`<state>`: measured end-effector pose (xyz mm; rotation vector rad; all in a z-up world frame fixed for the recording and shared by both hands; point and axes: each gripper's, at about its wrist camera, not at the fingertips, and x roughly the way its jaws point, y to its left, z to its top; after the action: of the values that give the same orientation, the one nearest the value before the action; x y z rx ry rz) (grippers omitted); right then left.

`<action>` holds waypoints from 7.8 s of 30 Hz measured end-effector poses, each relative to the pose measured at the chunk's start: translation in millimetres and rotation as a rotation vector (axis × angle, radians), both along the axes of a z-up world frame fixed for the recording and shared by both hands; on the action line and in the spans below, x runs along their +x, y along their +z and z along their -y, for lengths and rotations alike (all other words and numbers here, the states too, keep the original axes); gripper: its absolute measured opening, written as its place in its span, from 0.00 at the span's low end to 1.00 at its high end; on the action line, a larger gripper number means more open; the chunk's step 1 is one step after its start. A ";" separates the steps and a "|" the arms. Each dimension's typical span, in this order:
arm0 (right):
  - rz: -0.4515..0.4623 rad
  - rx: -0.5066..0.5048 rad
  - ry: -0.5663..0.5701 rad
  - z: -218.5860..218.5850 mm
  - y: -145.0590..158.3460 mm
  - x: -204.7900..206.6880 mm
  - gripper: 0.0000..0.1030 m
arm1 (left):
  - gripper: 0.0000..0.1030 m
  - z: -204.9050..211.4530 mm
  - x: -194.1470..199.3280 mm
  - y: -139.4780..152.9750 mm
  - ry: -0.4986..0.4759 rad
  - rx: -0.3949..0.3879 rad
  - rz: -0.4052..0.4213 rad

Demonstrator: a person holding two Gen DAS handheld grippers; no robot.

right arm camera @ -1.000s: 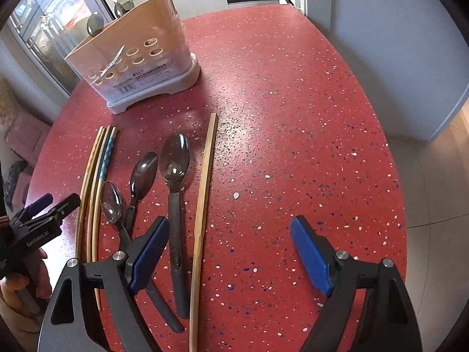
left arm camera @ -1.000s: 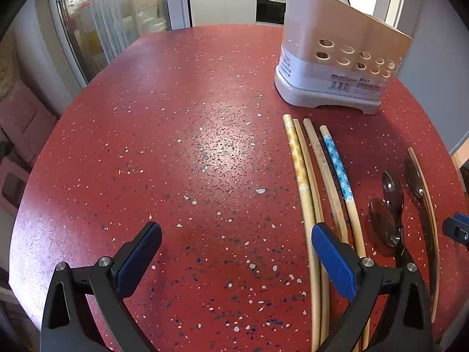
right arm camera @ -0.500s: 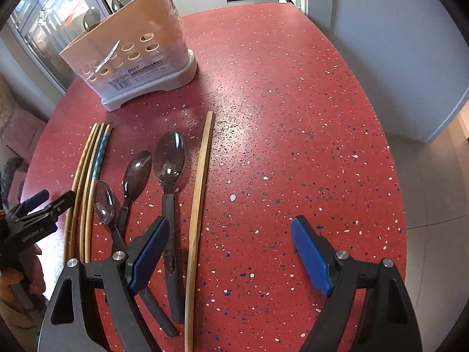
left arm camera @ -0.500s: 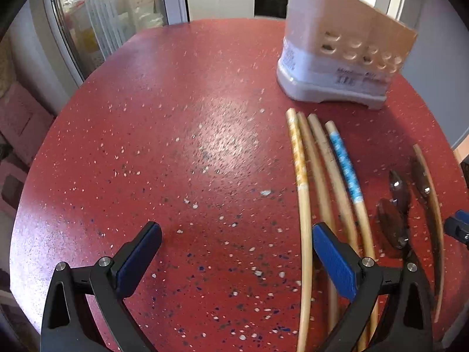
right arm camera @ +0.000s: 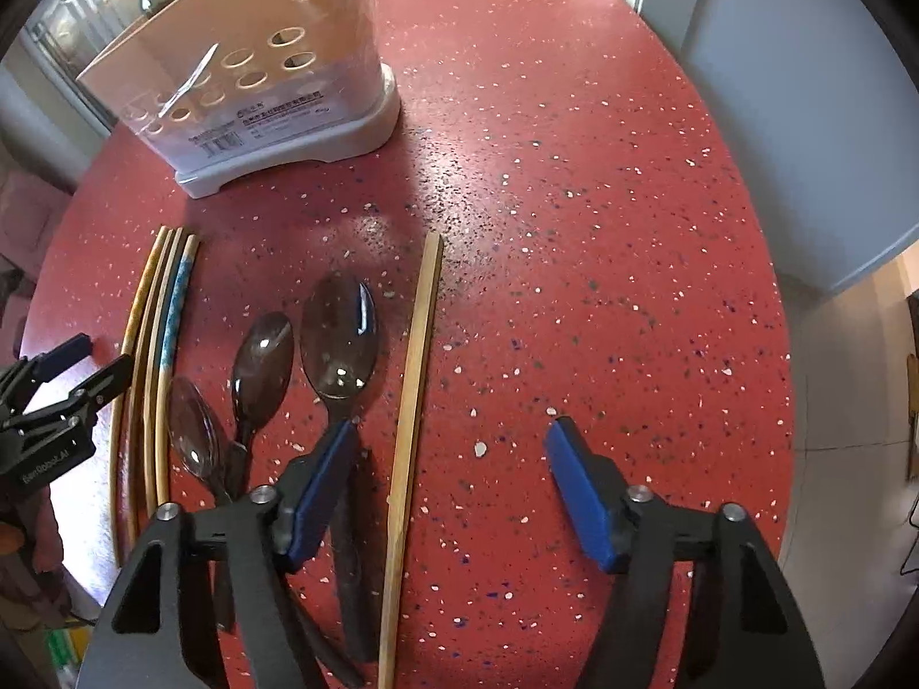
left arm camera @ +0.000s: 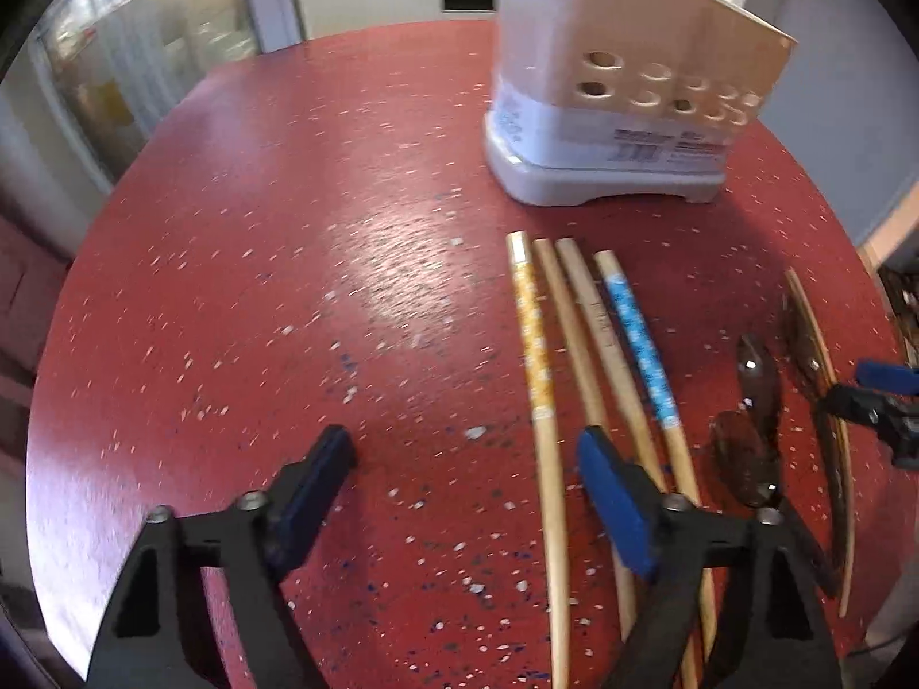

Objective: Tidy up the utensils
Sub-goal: 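Grasp a yellow-patterned chopstick with the left gripper while the right gripper grasps a plain chopstick, then carry both chopsticks to the caddy and lower them in with both grippers, then open both grippers to release the chopsticks and pull back, then grasp a dark spoon handle with the right gripper while the left gripper grasps a plain chopstick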

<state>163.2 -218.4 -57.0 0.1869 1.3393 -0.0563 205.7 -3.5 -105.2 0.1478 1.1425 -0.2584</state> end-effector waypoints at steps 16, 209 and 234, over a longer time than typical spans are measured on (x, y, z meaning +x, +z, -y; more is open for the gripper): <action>-0.090 -0.093 0.074 -17.7 -2.8 23.5 0.47 | 0.90 29.4 -5.0 5.2 -0.058 0.074 0.001; -0.041 -0.056 0.252 -85.7 -4.0 40.5 0.12 | 0.87 103.5 -0.6 11.5 -0.225 0.094 -0.023; 0.200 0.133 0.195 8.7 32.0 -33.7 0.12 | 0.33 87.7 -20.7 42.9 -0.118 -0.123 0.045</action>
<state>129.6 -227.1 -24.9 0.1688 1.1561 0.2112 185.1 -91.2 -62.2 0.1116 1.0720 -0.4268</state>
